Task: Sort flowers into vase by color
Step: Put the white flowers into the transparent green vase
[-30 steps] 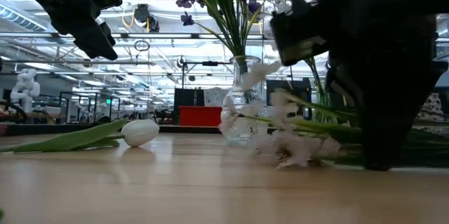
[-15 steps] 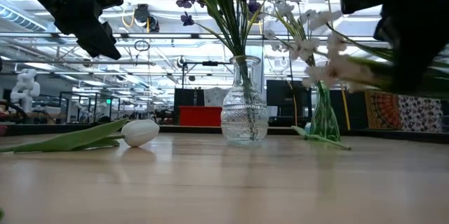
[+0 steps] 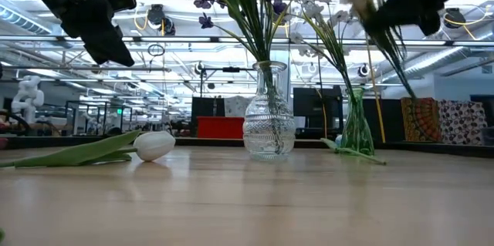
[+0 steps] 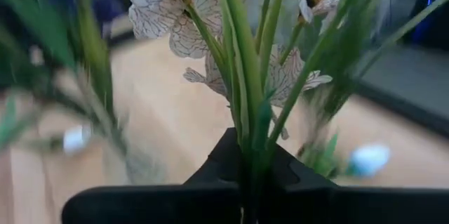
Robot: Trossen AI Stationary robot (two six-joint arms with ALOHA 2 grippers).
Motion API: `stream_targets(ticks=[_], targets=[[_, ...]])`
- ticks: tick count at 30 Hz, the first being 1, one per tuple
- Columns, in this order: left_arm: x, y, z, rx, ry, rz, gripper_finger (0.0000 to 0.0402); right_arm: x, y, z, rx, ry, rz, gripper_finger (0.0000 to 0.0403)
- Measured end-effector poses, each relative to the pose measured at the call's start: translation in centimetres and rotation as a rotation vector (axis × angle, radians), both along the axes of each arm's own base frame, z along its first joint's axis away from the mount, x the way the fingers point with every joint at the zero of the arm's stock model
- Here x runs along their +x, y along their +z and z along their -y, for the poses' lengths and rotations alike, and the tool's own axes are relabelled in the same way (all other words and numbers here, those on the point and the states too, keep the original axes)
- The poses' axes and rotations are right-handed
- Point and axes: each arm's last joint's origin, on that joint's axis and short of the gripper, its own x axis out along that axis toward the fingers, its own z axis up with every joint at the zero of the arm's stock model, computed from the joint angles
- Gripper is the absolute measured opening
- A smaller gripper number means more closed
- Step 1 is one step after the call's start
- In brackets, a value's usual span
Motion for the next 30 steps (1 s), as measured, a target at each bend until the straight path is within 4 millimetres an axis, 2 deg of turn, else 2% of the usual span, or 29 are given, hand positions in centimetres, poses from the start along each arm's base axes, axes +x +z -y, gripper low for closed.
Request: stream_targets(ticks=[5, 11, 16, 30], targets=[[0.0, 0.0, -0.3, 0.059, 0.069, 0.005, 0.0097, -2.7, 2.0, 2.8, -0.146, 0.039, 0.197, 0.0000], [0.0, 0.0, -0.4, 0.087, 0.101, 0.009, 0.0097, -4.4, 1.8, 4.5, -0.345, 0.116, 0.433, 0.0000], [0.0, 0.0, -0.4, 0.091, 0.109, 0.010, 0.0097, -5.1, 1.9, 5.5, -0.439, 0.104, 0.481, 0.0000], [0.2, 0.2, -0.4, 0.096, 0.124, 0.041, 0.0097, -5.5, 2.2, 7.0, -0.483, 0.152, 0.526, 0.0000]])
